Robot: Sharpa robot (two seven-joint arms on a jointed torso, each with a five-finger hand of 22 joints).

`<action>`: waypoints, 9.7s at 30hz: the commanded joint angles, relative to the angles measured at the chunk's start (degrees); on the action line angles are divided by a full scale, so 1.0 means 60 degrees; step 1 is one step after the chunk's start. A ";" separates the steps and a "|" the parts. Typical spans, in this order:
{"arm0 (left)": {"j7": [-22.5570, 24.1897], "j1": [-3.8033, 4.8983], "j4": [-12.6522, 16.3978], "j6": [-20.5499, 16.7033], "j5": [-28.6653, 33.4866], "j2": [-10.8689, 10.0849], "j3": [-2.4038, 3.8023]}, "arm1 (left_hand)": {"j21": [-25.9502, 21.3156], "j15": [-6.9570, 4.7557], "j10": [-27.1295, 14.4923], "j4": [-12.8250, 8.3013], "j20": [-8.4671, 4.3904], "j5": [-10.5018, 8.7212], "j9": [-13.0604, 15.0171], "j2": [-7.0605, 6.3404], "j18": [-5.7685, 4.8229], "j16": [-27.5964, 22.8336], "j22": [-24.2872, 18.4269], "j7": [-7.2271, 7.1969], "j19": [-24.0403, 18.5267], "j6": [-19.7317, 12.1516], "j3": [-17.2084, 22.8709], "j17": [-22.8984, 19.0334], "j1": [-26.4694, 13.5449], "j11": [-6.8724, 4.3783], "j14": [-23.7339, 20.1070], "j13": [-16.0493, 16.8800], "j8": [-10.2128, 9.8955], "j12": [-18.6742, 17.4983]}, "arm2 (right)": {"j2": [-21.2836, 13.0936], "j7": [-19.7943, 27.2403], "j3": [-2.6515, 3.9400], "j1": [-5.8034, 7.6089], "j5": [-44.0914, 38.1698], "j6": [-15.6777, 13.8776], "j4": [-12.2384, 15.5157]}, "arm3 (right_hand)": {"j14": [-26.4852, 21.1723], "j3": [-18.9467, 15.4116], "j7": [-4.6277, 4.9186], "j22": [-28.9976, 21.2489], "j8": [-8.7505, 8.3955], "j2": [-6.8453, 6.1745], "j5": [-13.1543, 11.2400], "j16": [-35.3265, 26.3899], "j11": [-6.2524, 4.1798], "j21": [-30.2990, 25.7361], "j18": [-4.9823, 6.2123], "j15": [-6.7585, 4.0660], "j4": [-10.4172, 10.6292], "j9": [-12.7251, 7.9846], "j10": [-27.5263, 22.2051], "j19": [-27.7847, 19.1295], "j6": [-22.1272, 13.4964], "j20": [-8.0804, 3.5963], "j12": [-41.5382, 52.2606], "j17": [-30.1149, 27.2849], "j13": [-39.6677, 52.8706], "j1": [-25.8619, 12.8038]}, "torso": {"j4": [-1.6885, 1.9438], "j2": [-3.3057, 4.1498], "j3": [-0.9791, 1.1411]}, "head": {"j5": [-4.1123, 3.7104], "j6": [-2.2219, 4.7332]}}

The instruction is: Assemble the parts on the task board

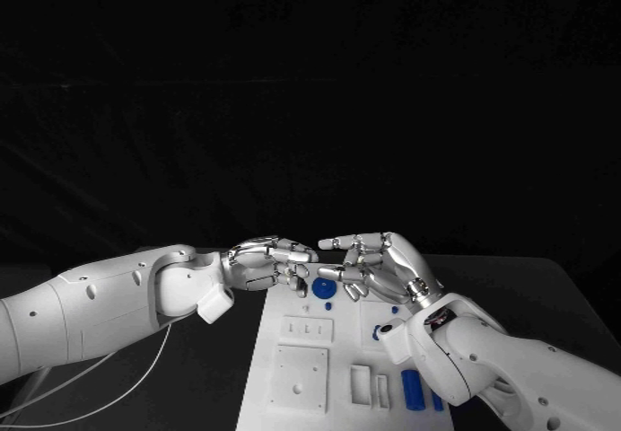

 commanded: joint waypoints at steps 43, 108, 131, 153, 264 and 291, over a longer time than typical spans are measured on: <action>0.0945 0.0012 0.0014 -0.4668 0.0124 -0.0318 -0.0021 | -0.0593 0.0128 -0.1244 -0.0085 0.0155 0.0050 -0.3274 -0.0974 -0.0078 0.0053 -0.0282 0.0424 0.0255 -0.0192 -0.0532 -0.0097 -0.0144 0.0374 -0.0136 -0.0022 0.0009 0.0044 | -0.1146 -0.1781 -0.0062 -0.0335 -0.4185 0.3230 -0.0554 | 0.0162 0.0792 -0.0101 0.0576 0.0047 -0.0012 0.0232 0.0334 -0.0108 0.0667 0.0135 -0.0056 -0.0150 0.0027 0.0256 0.0344 0.0454 -0.0044 0.0183 0.0348 0.0160 0.0169 | -0.0072 -0.0180 -0.0038 | 0.0108 -0.2003; 0.0988 -0.0206 -0.0017 -0.5374 -0.0397 -0.0100 -0.0170 | -0.0816 0.0148 -0.1281 0.0003 0.0177 0.0048 -0.3418 -0.1175 -0.0093 -0.0027 -0.0451 0.0434 0.0375 -0.0210 -0.0560 -0.0201 -0.0265 0.0395 -0.0112 -0.0021 0.0013 0.0046 | -0.0608 -0.5599 -0.2405 -0.1316 -0.9744 0.2543 0.0529 | 0.0462 0.1783 -0.0453 0.0527 0.0056 -0.1750 -0.0960 0.0500 -0.0314 0.0972 -0.0159 -0.0204 0.2400 0.0070 0.0909 0.0473 0.1402 -0.0225 0.0624 0.0636 0.0695 0.0023 | -0.0079 -0.0241 -0.0066 | 0.0555 -0.2907; 0.0868 -0.0208 0.0009 -0.5357 -0.0413 -0.0125 -0.0193 | -0.1000 0.0156 -0.1298 0.0100 0.0182 0.0045 -0.3445 -0.1241 -0.0112 -0.0067 -0.0595 0.0436 0.0494 -0.0229 -0.0667 -0.0231 -0.0287 0.0404 -0.0094 -0.0021 0.0012 0.0045 | -0.0475 -0.5876 -0.2418 -0.1661 -1.0012 0.2715 0.0659 | 0.0482 0.1722 -0.0475 0.0580 0.0056 -0.1875 -0.1007 0.0635 -0.0309 0.1233 -0.0188 -0.0182 0.2762 0.0076 0.0988 0.0467 0.1488 -0.0206 0.0656 0.0830 0.0789 0.0100 | -0.0084 -0.0252 -0.0069 | 0.0600 -0.2977; 0.0828 -0.0208 0.0008 -0.5333 -0.0417 -0.0130 -0.0203 | -0.1064 0.0159 -0.1305 0.0143 0.0183 0.0044 -0.3453 -0.1249 -0.0118 -0.0086 -0.0642 0.0433 0.0532 -0.0235 -0.0696 -0.0241 -0.0284 0.0405 -0.0091 -0.0021 0.0015 0.0045 | -0.0297 -0.6052 -0.2457 -0.1792 -1.0346 0.2730 0.0570 | 0.0482 0.1663 -0.0464 0.0582 0.0056 -0.1962 -0.0984 0.0627 -0.0301 0.1256 -0.0186 -0.0177 0.2861 0.0075 0.0972 0.0461 0.1455 -0.0201 0.0598 0.0850 0.0759 0.0095 | -0.0084 -0.0254 -0.0072 | 0.0605 -0.2996; 0.0467 -0.0207 0.0048 -0.5208 -0.0639 -0.0219 -0.0233 | -0.1200 0.0179 -0.1380 0.0159 0.0199 0.0041 -0.3484 -0.1315 -0.0125 -0.0142 -0.0725 0.0466 0.0576 -0.0314 -0.0745 -0.0261 -0.0213 0.0435 -0.0116 -0.0021 0.0014 0.0047 | -0.0021 -0.5946 -0.2648 -0.1954 -1.1205 0.2572 0.0089 | 0.0388 0.4918 -0.0331 0.0607 0.0051 -0.2124 -0.1196 0.0394 -0.0182 0.1006 -0.0101 -0.0132 0.0338 0.0024 0.0731 0.0384 0.1323 -0.0141 0.0364 0.0778 0.0454 -0.0511 | -0.0090 -0.0267 -0.0083 | 0.0726 -0.3059; 0.0461 -0.0207 0.0042 -0.5281 -0.0750 -0.0225 -0.0233 | -0.1198 0.0180 -0.1387 0.0161 0.0200 0.0042 -0.3485 -0.1310 -0.0124 -0.0139 -0.0716 0.0469 0.0573 -0.0322 -0.0746 -0.0258 -0.0230 0.0438 -0.0114 -0.0021 0.0013 0.0046 | 0.0045 -0.5930 -0.2881 -0.1955 -1.1403 0.1325 0.0101 | 0.0502 0.4658 -0.0488 0.0654 0.0051 -0.2218 0.0161 0.0637 -0.0310 0.1456 -0.0161 -0.0217 0.1158 0.0027 0.1029 0.0479 0.1674 -0.0227 0.0558 0.1022 0.0641 -0.0811 | -0.0093 -0.0262 -0.0072 | 0.0725 -0.3019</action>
